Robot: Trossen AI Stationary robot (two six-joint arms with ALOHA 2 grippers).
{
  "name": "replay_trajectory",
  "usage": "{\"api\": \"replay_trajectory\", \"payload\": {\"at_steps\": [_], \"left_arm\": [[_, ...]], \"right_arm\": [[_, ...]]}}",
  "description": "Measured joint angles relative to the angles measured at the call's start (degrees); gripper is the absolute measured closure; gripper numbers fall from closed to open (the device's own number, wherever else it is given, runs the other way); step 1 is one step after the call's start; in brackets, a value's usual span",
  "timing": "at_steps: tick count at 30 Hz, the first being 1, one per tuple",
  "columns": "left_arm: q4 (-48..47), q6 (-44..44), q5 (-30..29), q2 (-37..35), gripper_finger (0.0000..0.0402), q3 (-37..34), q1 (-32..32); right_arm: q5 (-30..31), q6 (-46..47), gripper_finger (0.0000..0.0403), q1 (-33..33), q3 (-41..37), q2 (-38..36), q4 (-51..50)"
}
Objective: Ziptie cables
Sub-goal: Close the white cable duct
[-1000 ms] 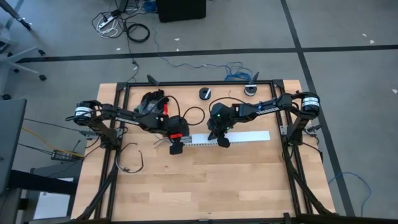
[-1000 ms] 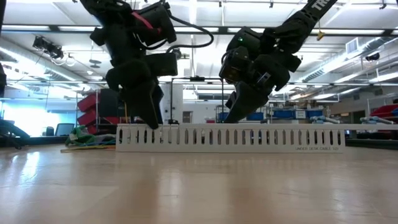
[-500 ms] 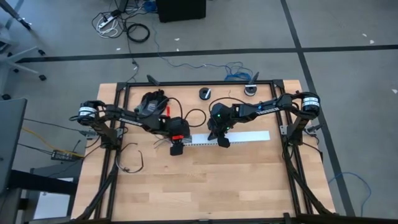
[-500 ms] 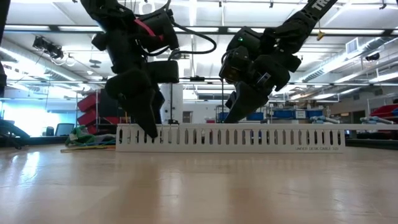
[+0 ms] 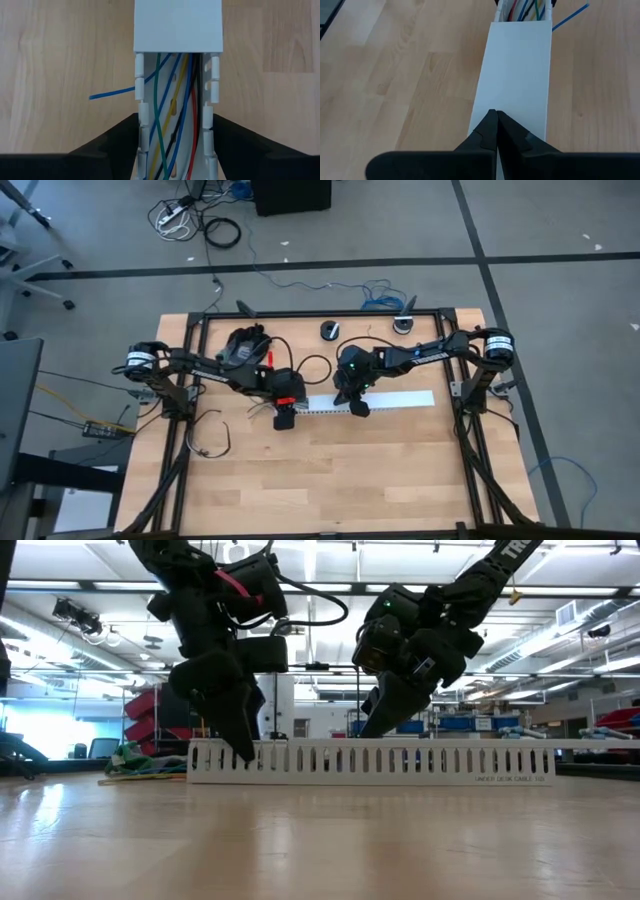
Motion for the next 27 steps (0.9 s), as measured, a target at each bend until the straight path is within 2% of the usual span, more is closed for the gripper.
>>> {"api": "replay_trajectory", "payload": {"at_steps": [20,27], "left_arm": [[2.0,-0.2,-1.0,0.1,0.0177,0.0,-0.5],[1.2,0.7,-0.8,0.1,0.0146,0.1,-0.5]], "right_arm": [[-0.6,0.3,0.0402,0.0,0.1,0.1,1.5],[-0.6,0.4,0.0402,0.0,0.2,0.1,1.0]]}}
